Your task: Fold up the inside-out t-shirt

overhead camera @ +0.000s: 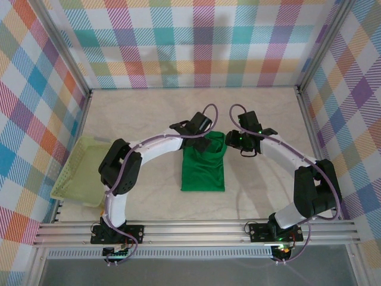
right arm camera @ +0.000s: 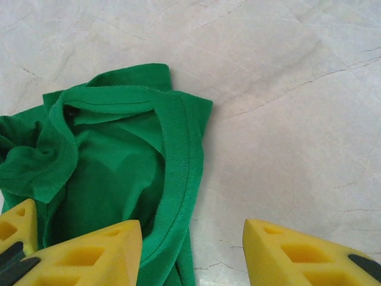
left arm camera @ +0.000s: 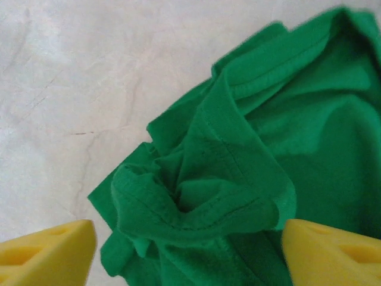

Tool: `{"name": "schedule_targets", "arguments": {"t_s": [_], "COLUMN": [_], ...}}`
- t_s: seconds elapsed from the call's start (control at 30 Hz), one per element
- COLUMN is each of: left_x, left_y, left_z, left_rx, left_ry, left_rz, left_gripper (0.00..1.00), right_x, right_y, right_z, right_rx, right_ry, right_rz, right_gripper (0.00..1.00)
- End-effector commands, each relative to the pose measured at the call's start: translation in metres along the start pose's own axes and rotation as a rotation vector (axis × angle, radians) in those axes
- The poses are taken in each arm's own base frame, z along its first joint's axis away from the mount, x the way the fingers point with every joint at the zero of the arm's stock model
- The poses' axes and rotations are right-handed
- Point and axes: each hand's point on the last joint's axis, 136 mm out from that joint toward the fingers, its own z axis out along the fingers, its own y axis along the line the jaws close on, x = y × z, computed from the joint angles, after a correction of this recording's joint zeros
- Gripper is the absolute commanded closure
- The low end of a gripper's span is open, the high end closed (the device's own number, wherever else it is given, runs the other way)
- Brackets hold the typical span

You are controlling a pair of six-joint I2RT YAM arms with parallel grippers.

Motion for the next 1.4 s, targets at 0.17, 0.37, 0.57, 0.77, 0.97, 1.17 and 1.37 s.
{"name": "schedule_targets", "arguments": {"t_s": [0.17, 0.37, 0.57, 0.77, 0.97, 1.17, 1.37], "left_x": [-0.010, -0.012, -0.015, -0.002, 0.018, 0.028, 0.031], "left_y": [0.009, 0.044, 0.071, 0.102, 0.106, 0.111, 0.112], "left_z": [0.022, 0.023, 0.018, 0.028, 0.042, 0.048, 0.050], "left_rx": [0.000, -0.059, 0.013, 0.037, 0.031, 0.011, 0.015], "left_ry": [0.015, -0.023, -0.074, -0.051, 0.005, 0.024, 0.033], "left_rz": [-0.028, -0.190, -0.417, -0.625, -0.667, -0.702, -0.708], "left_gripper": [0.45, 0.78, 0.85, 0.87, 0.82, 0.81, 0.79], "right_x": [-0.004, -0.013, -0.026, -0.037, -0.045, -0.047, -0.054], "right_y": [0.002, 0.010, 0.022, 0.025, 0.033, 0.043, 0.053], "right_z": [-0.004, 0.006, 0.028, 0.051, 0.069, 0.092, 0.098], "right_rx": [-0.023, -0.040, -0.062, -0.047, -0.070, -0.095, -0.100], "right_ry": [-0.012, -0.005, 0.007, 0.025, 0.040, 0.089, 0.091], "right_rz": [-0.006, -0.007, -0.027, -0.038, -0.082, -0.103, -0.137], "right_gripper": [0.50, 0.50, 0.50, 0.50, 0.47, 0.47, 0.48]}}
